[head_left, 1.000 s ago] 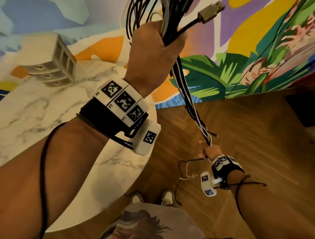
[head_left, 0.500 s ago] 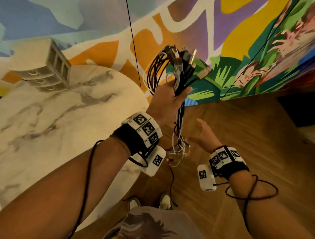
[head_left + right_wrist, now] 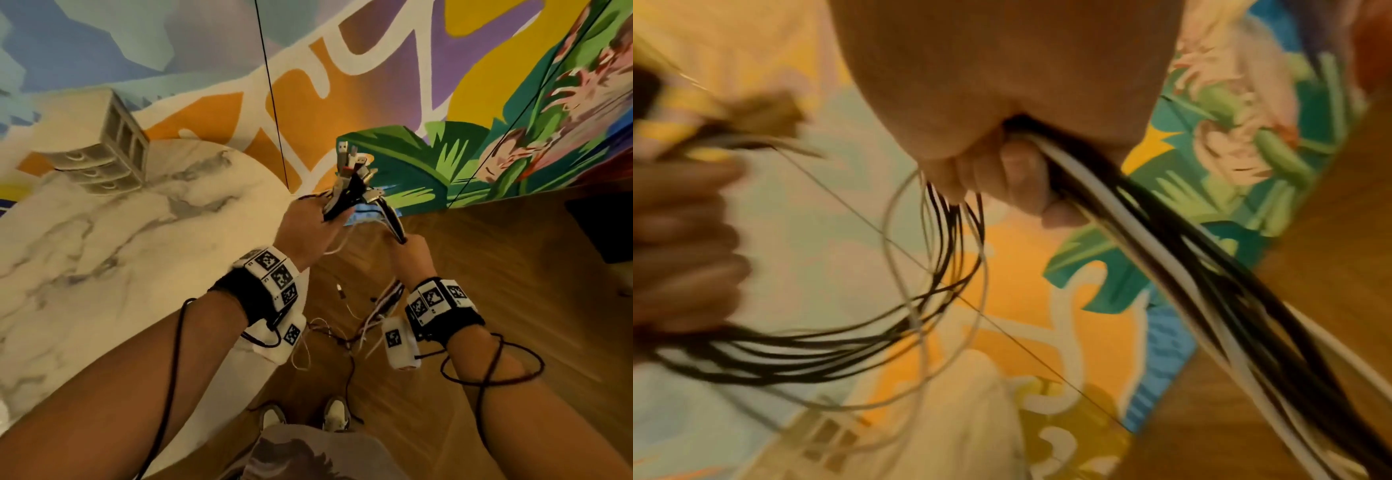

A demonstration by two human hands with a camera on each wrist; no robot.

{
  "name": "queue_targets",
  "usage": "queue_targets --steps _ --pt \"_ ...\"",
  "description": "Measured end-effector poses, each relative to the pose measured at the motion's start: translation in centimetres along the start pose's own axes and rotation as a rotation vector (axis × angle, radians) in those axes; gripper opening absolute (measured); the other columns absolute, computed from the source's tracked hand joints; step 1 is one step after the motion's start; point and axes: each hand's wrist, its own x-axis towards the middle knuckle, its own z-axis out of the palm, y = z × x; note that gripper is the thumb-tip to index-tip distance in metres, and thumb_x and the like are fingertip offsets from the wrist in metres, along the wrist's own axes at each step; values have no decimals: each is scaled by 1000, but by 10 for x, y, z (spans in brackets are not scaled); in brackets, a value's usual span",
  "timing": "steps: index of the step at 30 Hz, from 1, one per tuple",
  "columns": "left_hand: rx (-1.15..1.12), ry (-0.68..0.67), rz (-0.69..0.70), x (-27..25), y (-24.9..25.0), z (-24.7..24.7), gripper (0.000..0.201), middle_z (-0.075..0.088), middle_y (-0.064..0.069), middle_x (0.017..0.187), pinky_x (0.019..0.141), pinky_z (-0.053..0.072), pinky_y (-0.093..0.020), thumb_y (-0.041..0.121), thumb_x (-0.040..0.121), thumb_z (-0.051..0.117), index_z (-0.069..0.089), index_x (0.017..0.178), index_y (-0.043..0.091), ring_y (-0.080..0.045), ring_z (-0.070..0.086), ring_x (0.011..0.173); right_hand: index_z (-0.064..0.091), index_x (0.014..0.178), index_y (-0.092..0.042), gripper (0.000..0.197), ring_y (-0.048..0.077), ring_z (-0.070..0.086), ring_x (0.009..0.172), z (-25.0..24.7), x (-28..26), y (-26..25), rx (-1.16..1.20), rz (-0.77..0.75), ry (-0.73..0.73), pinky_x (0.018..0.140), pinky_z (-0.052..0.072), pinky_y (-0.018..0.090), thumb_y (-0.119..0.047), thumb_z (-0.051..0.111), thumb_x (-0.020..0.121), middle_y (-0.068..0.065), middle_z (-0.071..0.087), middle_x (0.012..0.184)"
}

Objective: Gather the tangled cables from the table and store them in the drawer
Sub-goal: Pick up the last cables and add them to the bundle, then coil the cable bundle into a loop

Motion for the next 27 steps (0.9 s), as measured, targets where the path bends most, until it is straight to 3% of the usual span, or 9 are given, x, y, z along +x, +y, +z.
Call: queue_targets --steps 4,8,11,14,16,19,22,24,27 --pt "-142 220 -96 15 12 -23 43 56 -26 62 53 28 -29 32 89 61 63 68 -6 -21 43 53 51 58 -12 38 23 46 54 -9 17 45 -242 109 25 44 29 26 -25 54 93 4 47 56" --pt "-280 283 -46 18 26 -34 47 33 -5 46 48 21 -28 29 90 61 43 53 7 -12 27 43 67 92 -2 29 24 56 63 -13 27 94 -594 241 -158 45 36 24 -31 62 88 11 60 75" --pt "-434 254 -50 19 34 -24 49 28 -13 51 50 21 -32 31 90 61 40 55 3 -20 25 46 67 96 -11 19 27 63 84 -9 29 103 -769 247 -383 65 50 31 -27 60 87 9 63 89" --pt "-576 148 -58 15 39 -1 52 23 -9 45 45 18 -33 35 88 60 29 50 14 -20 20 39 65 108 -14 24 24 58 106 -8 28 84 -900 50 -526 88 46 31 -27 56 90 4 60 107" --pt "-602 76 -77 11 38 14 54 24 2 40 44 18 -27 30 92 57 28 48 20 -17 19 35 63 115 -10 27 26 56 114 -12 25 60 -745 -50 -469 96 43 33 -19 53 92 7 61 117" --pt "-591 7 -93 3 33 28 59 28 8 36 45 20 -26 27 95 54 42 38 19 -14 23 33 56 125 -14 30 27 60 110 -19 8 3 -90 -144 -333 96 47 35 -18 49 97 11 64 119" --pt "-525 -56 -146 -1 28 35 36 40 8 38 46 28 -23 21 94 54 63 64 3 -2 35 33 55 119 -26 29 22 66 97 -26 -19 -62 576 -196 -340 87 53 38 -37 36 100 10 68 110" --pt "-438 -117 -154 -4 24 38 36 44 9 41 48 33 -22 21 94 55 58 59 13 -2 41 37 58 110 -26 26 22 67 93 -27 -29 -92 746 -230 -301 83 55 40 -39 41 96 10 70 103" --pt "-363 -190 -127 -9 19 39 38 46 10 43 45 30 -10 18 96 52 48 59 25 1 42 39 62 111 -7 28 36 67 94 -20 -36 -112 649 -323 -270 87 53 48 -27 47 97 21 68 102"
